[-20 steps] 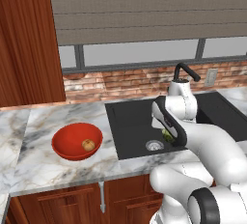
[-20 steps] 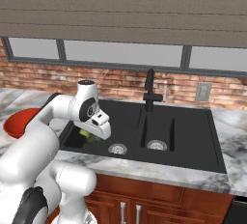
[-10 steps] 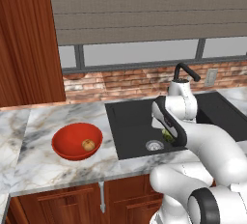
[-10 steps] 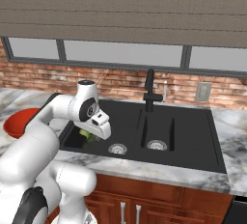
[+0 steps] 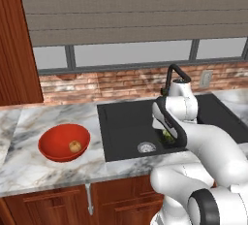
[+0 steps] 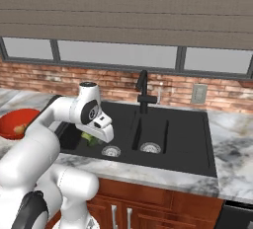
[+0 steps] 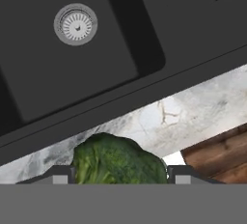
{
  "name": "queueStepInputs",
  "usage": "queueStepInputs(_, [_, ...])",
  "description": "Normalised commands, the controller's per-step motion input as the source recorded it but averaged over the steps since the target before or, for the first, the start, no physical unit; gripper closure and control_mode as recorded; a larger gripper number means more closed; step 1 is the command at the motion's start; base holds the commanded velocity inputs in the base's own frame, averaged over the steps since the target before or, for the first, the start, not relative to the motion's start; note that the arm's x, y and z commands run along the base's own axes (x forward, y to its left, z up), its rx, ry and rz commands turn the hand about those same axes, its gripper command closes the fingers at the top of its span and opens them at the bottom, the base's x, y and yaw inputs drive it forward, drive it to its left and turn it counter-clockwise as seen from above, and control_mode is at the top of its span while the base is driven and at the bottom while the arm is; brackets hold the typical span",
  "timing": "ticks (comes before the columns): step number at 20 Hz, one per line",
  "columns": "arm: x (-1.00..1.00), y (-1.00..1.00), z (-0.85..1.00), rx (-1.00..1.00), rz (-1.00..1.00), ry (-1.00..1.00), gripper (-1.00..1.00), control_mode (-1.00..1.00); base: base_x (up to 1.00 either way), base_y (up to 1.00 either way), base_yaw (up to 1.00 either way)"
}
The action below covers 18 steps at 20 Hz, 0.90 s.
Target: Pick the tangerines from the cabinet and place them in one bowl. Pick the broccoli from the sink and place it in the other bowl.
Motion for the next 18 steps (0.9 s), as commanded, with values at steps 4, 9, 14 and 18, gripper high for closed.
queueStepInputs(4, [0.0,0.0,0.0,0.0,0.0,0.0,1.0,1.0,-0.13,-0.66,0.0])
queueStepInputs(9, [0.0,0.0,0.0,0.0,0.0,0.0,1.0,1.0,-0.05,-0.68,0.0])
queueStepInputs(14, [0.0,0.0,0.0,0.0,0.0,0.0,1.0,1.0,0.0,-0.66,0.0])
queueStepInputs(18, [0.0,0.0,0.0,0.0,0.0,0.0,1.0,1.0,0.0,-0.63,-0.01])
